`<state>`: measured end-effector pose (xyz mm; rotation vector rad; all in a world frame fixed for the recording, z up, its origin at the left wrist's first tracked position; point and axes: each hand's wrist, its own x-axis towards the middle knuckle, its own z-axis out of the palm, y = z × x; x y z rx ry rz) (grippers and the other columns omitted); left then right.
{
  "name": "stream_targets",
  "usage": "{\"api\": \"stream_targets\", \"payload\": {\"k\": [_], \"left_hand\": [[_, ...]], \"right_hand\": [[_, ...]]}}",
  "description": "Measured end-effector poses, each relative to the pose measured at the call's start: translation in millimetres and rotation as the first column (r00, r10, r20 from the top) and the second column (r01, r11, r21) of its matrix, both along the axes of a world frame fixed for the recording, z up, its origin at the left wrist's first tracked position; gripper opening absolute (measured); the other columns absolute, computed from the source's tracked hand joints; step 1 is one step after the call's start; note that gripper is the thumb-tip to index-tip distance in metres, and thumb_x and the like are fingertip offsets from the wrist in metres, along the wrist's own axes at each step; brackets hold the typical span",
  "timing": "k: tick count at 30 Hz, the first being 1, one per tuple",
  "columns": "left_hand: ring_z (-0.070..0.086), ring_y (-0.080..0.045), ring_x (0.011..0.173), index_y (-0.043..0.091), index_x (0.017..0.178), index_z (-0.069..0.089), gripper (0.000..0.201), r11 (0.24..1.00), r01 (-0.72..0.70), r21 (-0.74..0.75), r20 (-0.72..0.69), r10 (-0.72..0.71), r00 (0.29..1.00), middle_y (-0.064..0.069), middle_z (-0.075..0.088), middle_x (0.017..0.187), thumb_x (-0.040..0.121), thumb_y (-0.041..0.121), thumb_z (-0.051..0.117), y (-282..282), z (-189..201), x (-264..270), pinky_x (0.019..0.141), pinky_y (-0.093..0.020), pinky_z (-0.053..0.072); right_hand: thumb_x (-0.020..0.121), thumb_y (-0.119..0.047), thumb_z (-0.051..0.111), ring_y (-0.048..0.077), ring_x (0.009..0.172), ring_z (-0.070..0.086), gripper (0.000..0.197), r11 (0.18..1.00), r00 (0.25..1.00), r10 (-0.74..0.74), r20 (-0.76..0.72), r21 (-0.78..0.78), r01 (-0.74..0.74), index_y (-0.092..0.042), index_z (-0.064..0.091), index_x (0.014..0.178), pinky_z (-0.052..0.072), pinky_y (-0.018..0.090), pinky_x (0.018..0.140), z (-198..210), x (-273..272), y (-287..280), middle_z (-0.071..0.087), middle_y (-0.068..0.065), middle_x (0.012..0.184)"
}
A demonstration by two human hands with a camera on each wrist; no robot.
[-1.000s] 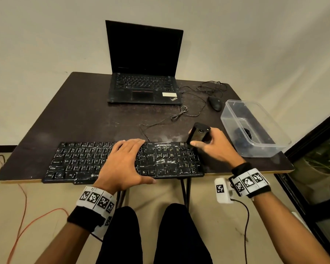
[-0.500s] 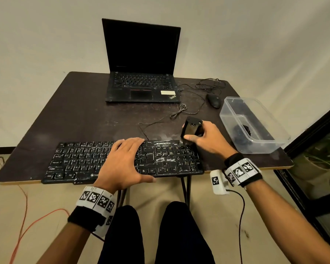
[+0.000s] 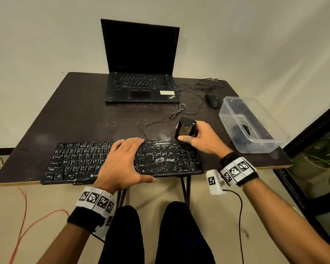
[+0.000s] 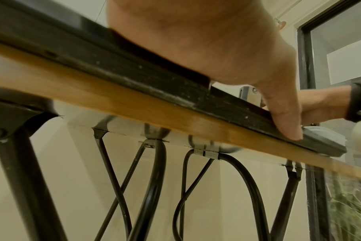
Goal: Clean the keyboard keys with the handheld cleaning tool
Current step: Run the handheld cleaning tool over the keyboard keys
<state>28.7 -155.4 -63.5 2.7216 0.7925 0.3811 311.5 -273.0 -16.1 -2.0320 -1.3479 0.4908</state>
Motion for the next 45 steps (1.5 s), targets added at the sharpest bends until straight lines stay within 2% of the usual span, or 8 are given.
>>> {"api": "stream_targets", "payload": {"k": [3, 16, 20, 24, 28, 32, 37, 45], "left_hand": [[0.035, -0.012, 0.148, 0.022, 0.158, 0.037, 0.133, 1.000, 0.001, -0.002, 0.010, -0.001, 1.000, 0.008, 0.042, 0.160, 0.054, 0.101, 0.058, 1.3, -0.8, -0.7, 0.131, -0.036, 0.008], [0.034, -0.011, 0.148, 0.024, 0.158, 0.036, 0.133, 1.000, -0.007, 0.001, -0.008, 0.007, 1.000, 0.009, 0.041, 0.160, 0.054, 0.103, 0.057, 1.6, -2.0, -0.3, 0.131, -0.039, 0.010], [0.034, -0.012, 0.149, 0.022, 0.159, 0.036, 0.134, 1.000, -0.005, -0.004, -0.006, 0.005, 1.000, 0.008, 0.041, 0.161, 0.054, 0.102, 0.058, 0.4, -1.2, -1.5, 0.132, -0.037, 0.008], [0.033, -0.011, 0.149, 0.023, 0.159, 0.034, 0.133, 1.000, -0.008, -0.005, -0.006, 0.008, 1.000, 0.009, 0.040, 0.162, 0.054, 0.101, 0.058, 0.6, -0.8, -0.8, 0.131, -0.036, 0.006], [0.033, -0.011, 0.149, 0.023, 0.159, 0.035, 0.133, 1.000, -0.007, -0.009, -0.015, 0.007, 1.000, 0.008, 0.040, 0.162, 0.054, 0.101, 0.057, -0.9, 0.9, -1.7, 0.131, -0.036, 0.006], [0.032, -0.011, 0.150, 0.023, 0.160, 0.034, 0.135, 1.000, -0.012, -0.016, -0.007, 0.012, 1.000, 0.009, 0.039, 0.162, 0.053, 0.102, 0.056, -1.0, 1.6, -0.6, 0.131, -0.034, 0.004], [0.032, -0.011, 0.149, 0.023, 0.160, 0.034, 0.134, 1.000, -0.015, -0.014, -0.017, 0.015, 1.000, 0.008, 0.039, 0.163, 0.053, 0.101, 0.058, -2.9, 2.6, -1.4, 0.131, -0.033, 0.003], [0.030, -0.010, 0.150, 0.023, 0.161, 0.032, 0.132, 1.000, -0.019, -0.013, -0.035, 0.019, 0.999, 0.008, 0.037, 0.164, 0.056, 0.098, 0.062, -4.2, 5.7, -1.6, 0.131, -0.033, 0.001]], "right_hand": [[0.081, -0.050, 0.082, 0.012, 0.103, 0.073, 0.045, 0.999, 0.999, 0.040, 0.010, 0.003, -0.041, -0.032, 0.074, 0.122, 0.058, 0.047, 0.099, -6.1, -4.3, -4.9, 0.079, -0.011, 0.109], [0.088, -0.037, 0.083, 0.016, 0.096, 0.072, 0.039, 0.996, 0.992, 0.086, 0.095, -0.014, -0.085, -0.033, 0.072, 0.125, 0.058, 0.038, 0.093, -1.0, -22.0, -2.4, 0.079, -0.010, 0.104], [0.089, -0.034, 0.084, 0.020, 0.092, 0.071, 0.034, 0.999, 0.990, -0.046, 0.134, 0.029, 0.043, -0.031, 0.073, 0.121, 0.056, 0.036, 0.089, 2.8, -15.2, 0.2, 0.079, -0.005, 0.101], [0.088, -0.035, 0.084, 0.016, 0.093, 0.071, 0.036, 0.999, 0.992, 0.046, 0.118, -0.021, -0.043, -0.032, 0.073, 0.123, 0.057, 0.035, 0.087, 0.9, -23.5, -5.3, 0.079, -0.009, 0.103], [0.089, -0.037, 0.084, 0.023, 0.098, 0.071, 0.038, 0.995, 0.983, -0.101, 0.157, 0.002, 0.102, -0.031, 0.072, 0.124, 0.056, 0.038, 0.091, 4.9, -11.7, -1.8, 0.080, -0.001, 0.107], [0.088, -0.036, 0.084, 0.019, 0.099, 0.071, 0.038, 0.998, 0.990, -0.035, 0.135, -0.046, 0.042, -0.031, 0.074, 0.125, 0.056, 0.037, 0.093, 4.8, -17.6, -11.5, 0.080, -0.004, 0.109], [0.088, -0.032, 0.086, 0.019, 0.094, 0.068, 0.027, 0.983, 0.979, -0.182, 0.092, 0.022, 0.180, -0.023, 0.074, 0.110, 0.051, 0.033, 0.084, 2.7, -13.7, -14.9, 0.077, -0.004, 0.102], [0.087, -0.033, 0.086, 0.023, 0.103, 0.073, 0.029, 0.979, 0.975, -0.204, 0.087, 0.014, 0.204, -0.026, 0.075, 0.112, 0.057, 0.043, 0.095, 2.1, -6.5, -21.0, 0.080, -0.001, 0.109]]}}
